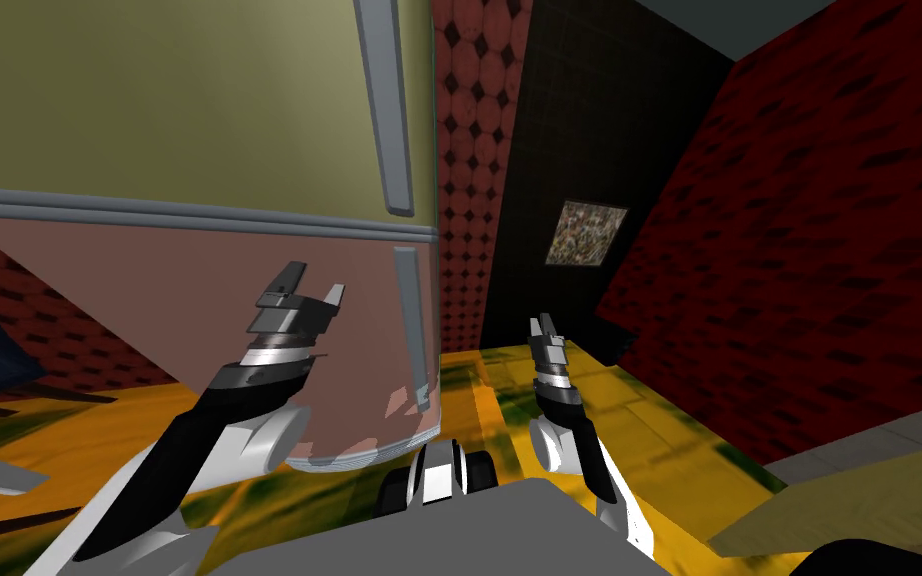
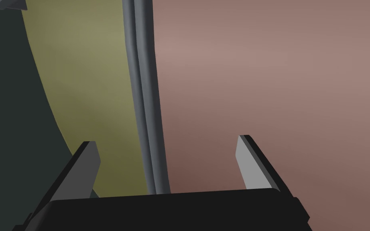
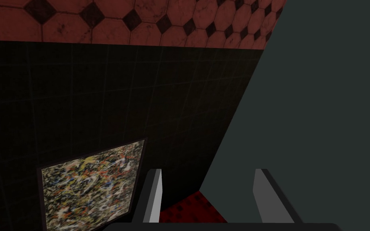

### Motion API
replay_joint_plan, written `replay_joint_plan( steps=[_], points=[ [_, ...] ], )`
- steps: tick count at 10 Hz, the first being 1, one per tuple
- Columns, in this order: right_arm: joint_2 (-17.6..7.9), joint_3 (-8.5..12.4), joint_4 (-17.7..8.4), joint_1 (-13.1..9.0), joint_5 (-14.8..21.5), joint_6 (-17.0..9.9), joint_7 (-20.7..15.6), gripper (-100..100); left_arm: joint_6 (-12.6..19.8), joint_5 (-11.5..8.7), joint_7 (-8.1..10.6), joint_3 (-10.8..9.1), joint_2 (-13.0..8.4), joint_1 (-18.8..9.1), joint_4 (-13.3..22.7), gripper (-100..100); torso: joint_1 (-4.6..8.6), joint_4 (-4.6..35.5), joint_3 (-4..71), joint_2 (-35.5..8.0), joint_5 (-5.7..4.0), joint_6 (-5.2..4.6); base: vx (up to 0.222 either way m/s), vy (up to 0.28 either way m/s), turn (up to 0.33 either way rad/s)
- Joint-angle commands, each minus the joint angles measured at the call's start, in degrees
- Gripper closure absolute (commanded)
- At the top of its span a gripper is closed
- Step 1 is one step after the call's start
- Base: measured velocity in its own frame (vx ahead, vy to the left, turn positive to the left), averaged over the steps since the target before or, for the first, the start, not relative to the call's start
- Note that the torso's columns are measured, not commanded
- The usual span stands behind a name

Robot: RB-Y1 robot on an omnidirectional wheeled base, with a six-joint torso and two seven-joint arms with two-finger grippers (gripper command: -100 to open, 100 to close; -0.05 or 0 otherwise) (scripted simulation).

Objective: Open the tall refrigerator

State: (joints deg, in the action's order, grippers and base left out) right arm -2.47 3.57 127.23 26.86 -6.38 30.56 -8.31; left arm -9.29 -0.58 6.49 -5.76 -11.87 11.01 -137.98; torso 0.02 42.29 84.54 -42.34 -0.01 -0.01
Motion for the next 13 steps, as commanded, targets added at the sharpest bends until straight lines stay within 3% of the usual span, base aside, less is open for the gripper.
replay_joint_plan(
  steps=[1, 2, 4, 7, 9, 10, 13],
  points=[
    [0.0, 0.0, 0.0, 0.0, 0.0, 0.0, 0.0, 0, 4.3, -1.3, 0.53, -1.66, -0.5, -3.6, -0.6, -100, -0.10, 0.0, 0.0, 0.0, 0.04, 0.01, 0.010, -0.090, 0.085],
    [0.0, 0.0, 0.0, 0.0, 0.0, 0.0, 0.0, 0, 5.2, -1.3, 0.53, -1.66, -0.5, -3.6, -0.6, -100, -0.03, 0.0, 0.0, 0.1, 0.02, 0.01, -0.001, -0.080, 0.042],
    [0.0, 0.0, 0.0, 0.0, 0.0, 0.0, 0.0, 0, 8.9, -2.4, 0.94, -3.22, -0.6, -7.5, -1.1, -100, -0.01, 0.0, 0.0, 0.1, 0.01, 0.01, 0.007, -0.093, 0.076],
    [0.0, 0.0, 0.0, 0.0, 0.0, 0.0, 0.0, 0, 12.6, -3.0, 1.15, -4.02, -0.6, -9.4, -1.3, -100, -0.06, 0.0, 0.0, 0.0, 0.03, 0.01, -0.003, -0.074, 0.037],
    [0.0, 0.0, 0.0, 0.0, 0.0, 0.0, 0.0, 0, 16.5, -4.3, 1.58, -5.63, -0.6, -13.4, -1.8, -100, -0.05, 0.0, 0.0, 0.1, 0.03, 0.01, 0.008, -0.085, 0.074],
    [0.0, 0.0, 0.0, 0.0, 0.0, 0.0, 0.0, 0, 17.7, -4.3, 1.58, -5.63, -0.6, -13.4, -1.8, -100, 0.10, 0.0, 0.1, 0.1, -0.02, 0.00, 0.016, -0.096, 0.035],
    [0.0, 0.0, 0.0, 0.0, 0.0, 0.0, 0.0, 0, 22.1, -5.4, 2.00, -7.21, -0.6, -17.3, -2.1, -100, -0.12, 0.0, 0.0, 0.0, 0.04, 0.01, -0.002, -0.075, 0.048]
  ],
)
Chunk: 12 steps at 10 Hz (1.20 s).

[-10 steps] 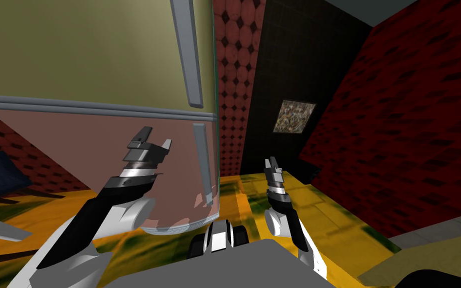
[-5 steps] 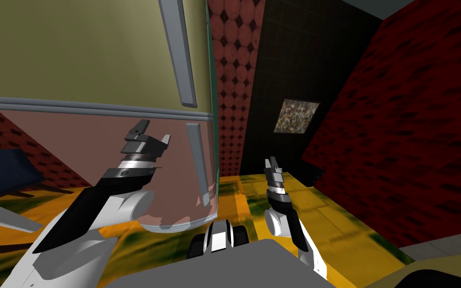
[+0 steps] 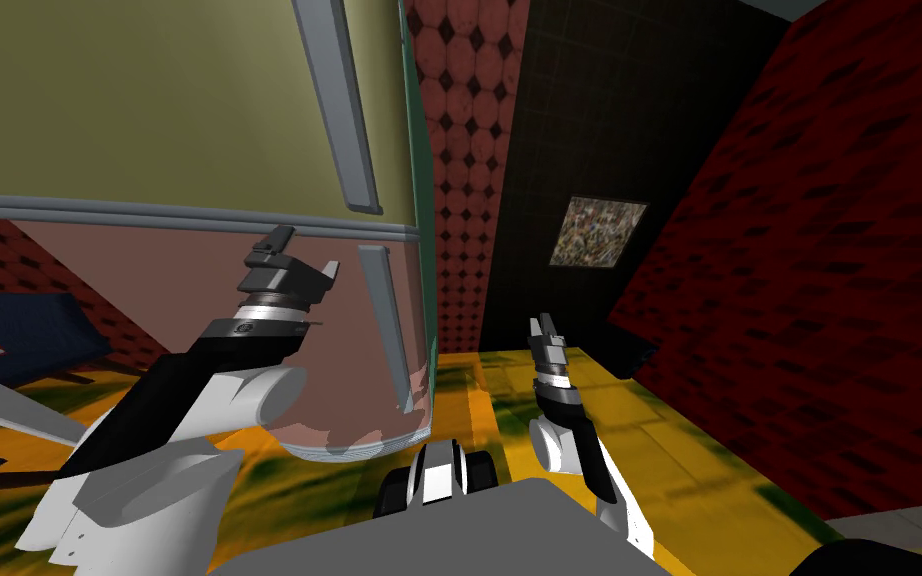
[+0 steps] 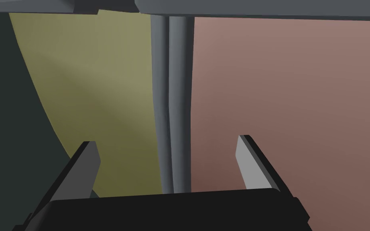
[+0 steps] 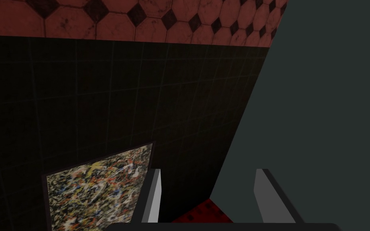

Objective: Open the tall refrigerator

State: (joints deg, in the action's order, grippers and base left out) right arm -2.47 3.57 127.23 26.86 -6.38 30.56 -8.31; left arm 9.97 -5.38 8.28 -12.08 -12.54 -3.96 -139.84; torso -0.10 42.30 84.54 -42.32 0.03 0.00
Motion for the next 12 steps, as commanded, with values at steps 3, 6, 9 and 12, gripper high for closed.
replay_joint_plan(
  steps=[3, 6, 9, 12],
  points=[
    [0.0, 0.0, 0.0, 0.0, 0.0, 0.0, 0.0, 0, 5.8, -1.2, 0.42, -1.66, 0.1, -4.2, -0.4, -100, 0.10, 0.0, 0.0, 0.0, -0.02, 0.01, 0.002, -0.058, 0.043],
    [0.0, 0.0, 0.0, 0.0, 0.0, 0.0, 0.0, 0, 10.5, -2.3, 0.81, -3.14, 0.3, -7.9, -0.6, -100, 0.25, 0.0, 0.0, 0.0, -0.07, 0.00, 0.004, -0.088, 0.054],
    [0.0, 0.0, 0.0, 0.0, 0.0, 0.0, 0.0, 0, 14.8, -3.4, 1.18, -4.52, 0.7, -11.3, -0.8, -100, 0.12, 0.0, 0.0, 0.0, -0.03, 0.00, -0.005, -0.078, 0.054],
    [0.0, 0.0, 0.0, 0.0, 0.0, 0.0, 0.0, 0, 20.2, -4.8, 1.67, -6.35, 2.1, -15.9, -1.2, -100, 0.15, 0.0, 0.0, 0.0, -0.04, 0.00, -0.011, -0.082, 0.062]
  ],
)
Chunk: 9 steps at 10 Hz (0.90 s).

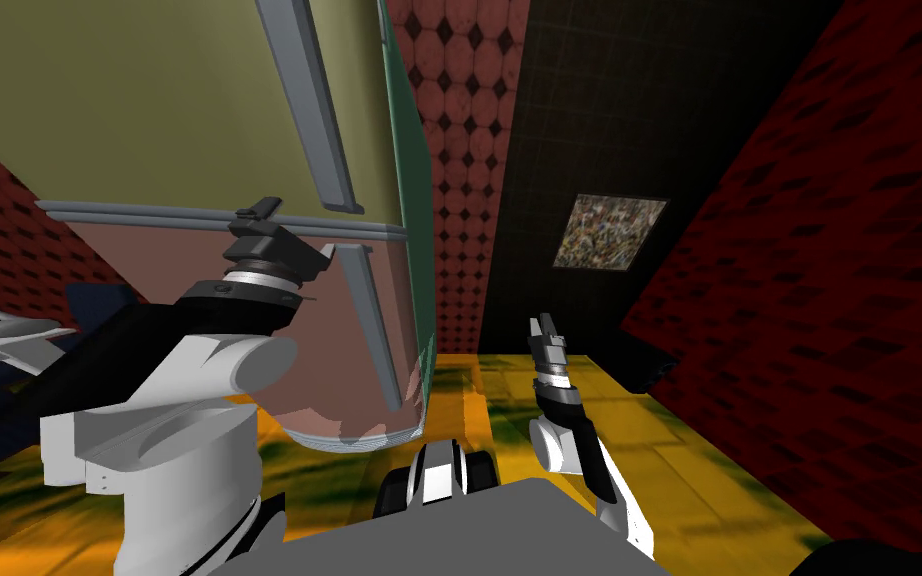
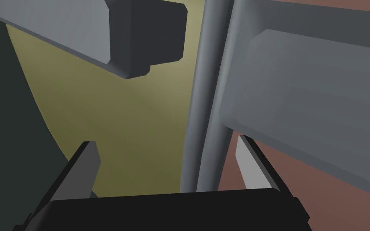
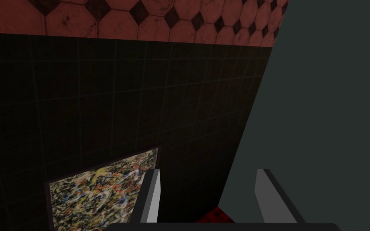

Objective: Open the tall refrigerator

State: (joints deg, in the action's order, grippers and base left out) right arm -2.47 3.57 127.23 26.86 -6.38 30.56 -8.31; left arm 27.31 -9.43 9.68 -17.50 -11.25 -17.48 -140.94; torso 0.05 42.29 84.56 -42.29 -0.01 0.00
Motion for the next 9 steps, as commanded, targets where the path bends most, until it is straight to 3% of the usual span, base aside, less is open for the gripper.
replay_joint_plan(
  steps=[1, 5, 9],
  points=[
    [0.0, 0.0, 0.0, 0.0, 0.0, 0.0, 0.0, 0, 3.3, -0.7, 0.26, -0.93, 0.8, -2.3, -0.1, -100, 0.06, 0.0, 0.0, 0.0, -0.02, -0.01, 0.003, -0.071, 0.026],
    [0.0, 0.0, 0.0, 0.0, 0.0, 0.0, 0.0, 0, 9.3, -2.2, 0.77, -2.84, 4.5, -7.1, -1.3, -100, 0.46, 0.1, 0.0, -0.1, -0.27, -0.19, -0.001, -0.062, 0.059],
    [0.0, 0.0, 0.0, 0.0, 0.0, 0.0, 0.0, 0, 12.8, -3.0, 1.07, -3.95, 10.8, -9.8, -2.8, -100, 1.23, 0.1, -0.3, -0.4, -0.57, -0.47, 0.003, -0.042, 0.044]
  ],
)
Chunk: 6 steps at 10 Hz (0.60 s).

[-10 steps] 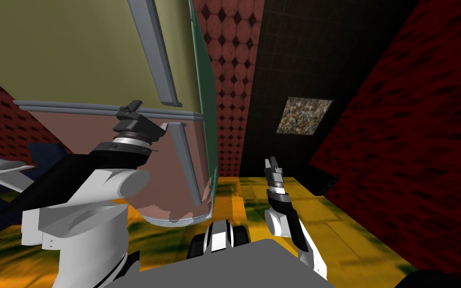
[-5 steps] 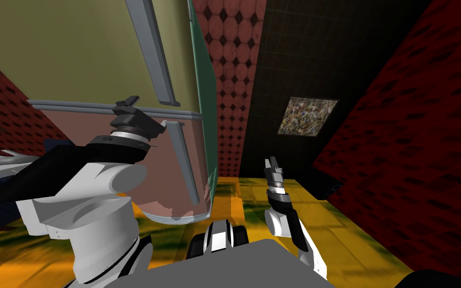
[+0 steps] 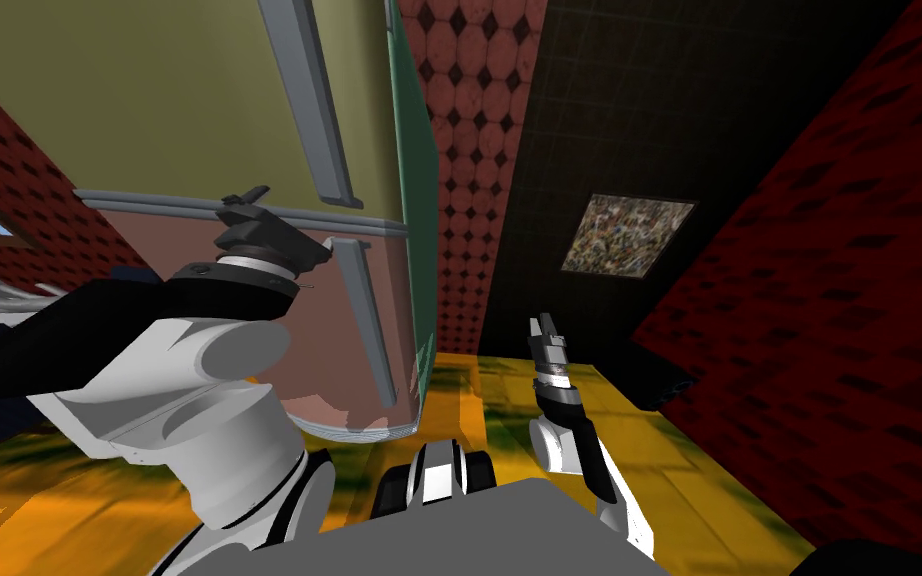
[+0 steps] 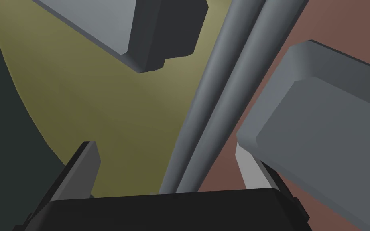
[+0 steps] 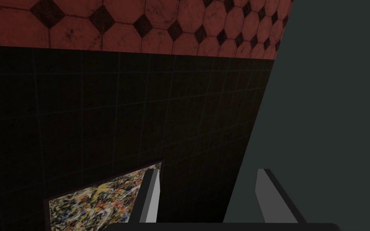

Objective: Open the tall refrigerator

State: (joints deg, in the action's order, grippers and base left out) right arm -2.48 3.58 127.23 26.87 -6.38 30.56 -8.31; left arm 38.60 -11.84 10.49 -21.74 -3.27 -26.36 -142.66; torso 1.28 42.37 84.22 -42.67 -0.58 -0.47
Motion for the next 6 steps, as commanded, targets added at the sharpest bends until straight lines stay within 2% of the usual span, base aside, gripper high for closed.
replay_joint_plan(
  steps=[1, 2, 3, 4, 6],
  points=[
    [0.0, 0.0, 0.0, 0.0, 0.0, 0.0, 0.0, 0, 1.9, -0.7, 0.30, 0.17, 4.6, -1.2, -1.4, -100, 0.18, 0.0, -0.1, 0.0, -0.08, -0.07, 0.001, -0.015, 0.017],
    [0.0, 0.0, 0.0, 0.0, 0.0, 0.0, 0.0, 0, 2.1, -0.7, 0.31, 0.11, 6.0, -1.3, -1.6, -100, 0.35, -0.1, -0.1, -0.1, -0.12, -0.13, -0.001, -0.007, 0.008],
    [0.0, 0.0, 0.0, 0.0, 0.0, 0.0, 0.0, 0, 1.5, -0.1, 0.09, -0.67, 4.9, -1.4, -1.3, -100, 0.47, -0.1, -0.1, -0.1, -0.17, -0.18, 0.006, 0.022, 0.039],
    [0.0, 0.0, 0.0, 0.0, 0.0, 0.0, 0.0, 0, 3.4, 0.4, 0.70, -1.80, 5.1, -2.8, -1.7, -100, 0.20, 0.0, 0.0, 0.0, -0.10, -0.02, 0.045, 0.066, 0.070],
    [0.0, 0.0, 0.0, 0.0, 0.0, 0.0, 0.0, 0, 5.2, 0.7, 1.36, -2.64, 5.3, -4.3, -2.2, -100, -0.85, 0.0, 0.3, 0.3, 0.32, 0.30, 0.076, 0.067, 0.028]
  ],
)
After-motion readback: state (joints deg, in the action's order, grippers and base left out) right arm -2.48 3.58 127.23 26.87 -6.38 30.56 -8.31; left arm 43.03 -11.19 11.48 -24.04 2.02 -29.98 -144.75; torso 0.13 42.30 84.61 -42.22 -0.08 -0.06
